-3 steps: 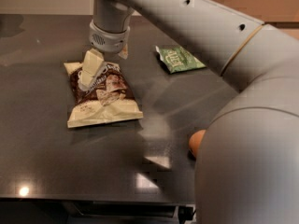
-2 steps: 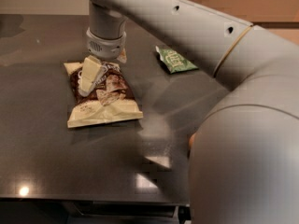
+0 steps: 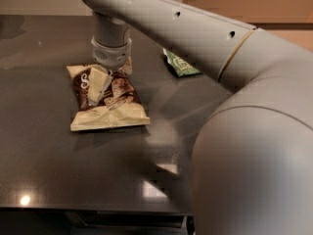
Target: Pick brown chip bag
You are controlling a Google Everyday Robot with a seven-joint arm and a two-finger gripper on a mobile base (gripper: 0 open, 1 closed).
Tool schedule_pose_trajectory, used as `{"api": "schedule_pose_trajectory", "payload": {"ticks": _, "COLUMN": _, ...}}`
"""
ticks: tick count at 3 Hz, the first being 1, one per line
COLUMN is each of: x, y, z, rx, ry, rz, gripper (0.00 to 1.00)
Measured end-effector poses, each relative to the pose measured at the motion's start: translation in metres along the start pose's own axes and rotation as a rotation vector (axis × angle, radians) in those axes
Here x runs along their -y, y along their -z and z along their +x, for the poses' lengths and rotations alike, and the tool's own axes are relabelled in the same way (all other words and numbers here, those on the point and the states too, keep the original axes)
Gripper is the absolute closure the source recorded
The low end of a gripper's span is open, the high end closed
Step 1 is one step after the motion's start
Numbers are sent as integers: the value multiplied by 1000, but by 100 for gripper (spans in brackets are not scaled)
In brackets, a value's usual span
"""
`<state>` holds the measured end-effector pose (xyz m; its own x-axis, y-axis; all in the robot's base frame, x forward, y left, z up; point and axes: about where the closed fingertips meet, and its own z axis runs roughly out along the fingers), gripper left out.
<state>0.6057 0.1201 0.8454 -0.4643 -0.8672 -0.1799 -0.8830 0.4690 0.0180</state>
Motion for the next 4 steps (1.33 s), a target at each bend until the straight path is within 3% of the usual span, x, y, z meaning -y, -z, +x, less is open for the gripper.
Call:
{"api": "schedule_pose_trajectory", "payload": {"ticks": 1, "x": 1, "y": 5, "z": -1, "rx": 8, "ry": 7, "rz": -6, "gripper": 41}}
{"api": "schedule_pose_trajectory", "payload": {"ticks": 3, "x": -2, "y": 53, "z": -8, "rx": 111, "ry": 57, "rz": -32, "gripper": 87}}
{"api": "schedule_pose_trajectory", "payload": {"ticks": 4, "x": -5, "y": 89, "z": -7, "rx": 167, "ry": 104, "rz": -32, "gripper": 100}}
